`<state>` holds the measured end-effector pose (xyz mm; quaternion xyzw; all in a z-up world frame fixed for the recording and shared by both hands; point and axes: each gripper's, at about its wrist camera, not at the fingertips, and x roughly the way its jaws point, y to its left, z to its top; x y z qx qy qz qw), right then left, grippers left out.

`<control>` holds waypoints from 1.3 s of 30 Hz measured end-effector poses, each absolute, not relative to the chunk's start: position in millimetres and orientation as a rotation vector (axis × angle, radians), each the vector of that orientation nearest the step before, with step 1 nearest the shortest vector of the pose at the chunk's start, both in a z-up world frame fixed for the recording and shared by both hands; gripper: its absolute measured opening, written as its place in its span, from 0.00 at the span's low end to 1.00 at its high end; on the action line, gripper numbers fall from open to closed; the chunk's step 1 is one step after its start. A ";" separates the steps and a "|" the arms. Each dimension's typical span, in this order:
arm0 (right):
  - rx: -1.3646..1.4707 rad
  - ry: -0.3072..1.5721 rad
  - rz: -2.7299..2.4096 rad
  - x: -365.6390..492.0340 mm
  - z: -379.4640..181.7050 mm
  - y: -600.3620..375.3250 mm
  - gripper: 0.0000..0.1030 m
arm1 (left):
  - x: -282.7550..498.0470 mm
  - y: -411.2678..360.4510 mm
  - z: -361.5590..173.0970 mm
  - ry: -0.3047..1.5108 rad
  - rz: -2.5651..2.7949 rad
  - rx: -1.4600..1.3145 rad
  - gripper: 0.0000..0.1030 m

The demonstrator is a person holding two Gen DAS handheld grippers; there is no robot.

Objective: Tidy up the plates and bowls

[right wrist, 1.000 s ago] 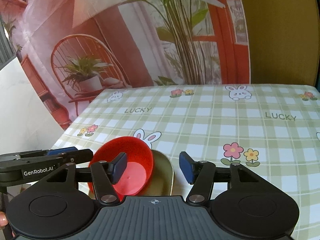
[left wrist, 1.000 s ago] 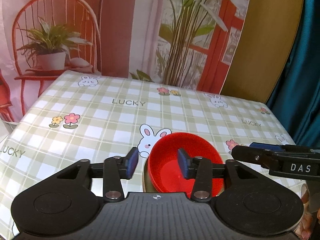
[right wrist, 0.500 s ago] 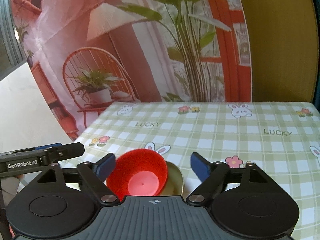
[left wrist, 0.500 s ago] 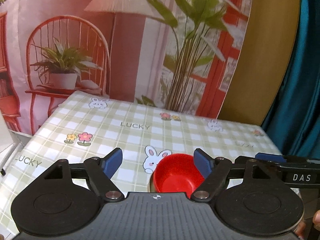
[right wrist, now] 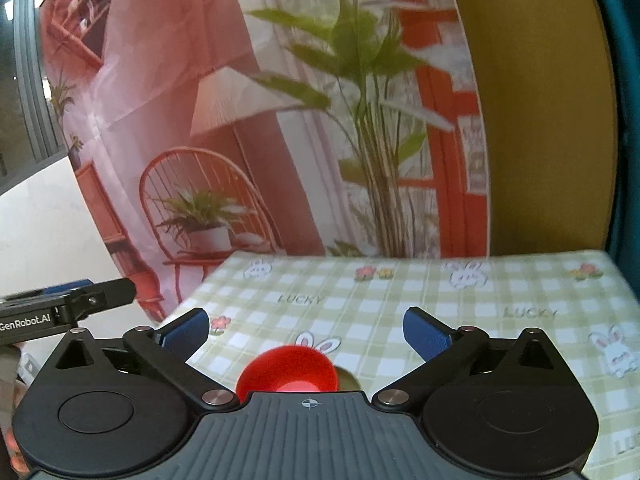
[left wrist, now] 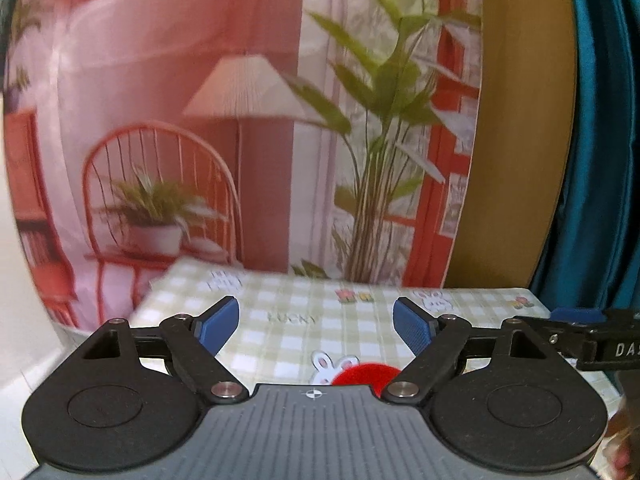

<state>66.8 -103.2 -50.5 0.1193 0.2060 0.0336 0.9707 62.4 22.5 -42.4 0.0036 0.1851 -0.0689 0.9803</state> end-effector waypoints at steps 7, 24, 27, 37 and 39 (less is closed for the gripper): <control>0.210 0.339 0.046 36.6 -15.1 -104.6 1.00 | 32.9 8.0 -2.5 0.282 -0.080 0.088 0.84; 0.153 0.243 0.036 -2.6 31.3 -98.9 1.00 | 0.5 2.1 33.0 0.214 -0.095 0.063 0.84; 0.151 0.246 0.030 -1.0 31.2 -98.7 1.00 | 2.0 3.4 33.5 0.218 -0.088 0.054 0.84; 0.157 0.248 0.011 0.2 30.2 -99.4 1.00 | 2.6 4.0 32.9 0.234 -0.064 0.049 0.84; 0.158 0.246 0.010 0.2 30.5 -100.1 1.00 | 2.4 4.8 33.4 0.235 -0.064 0.048 0.84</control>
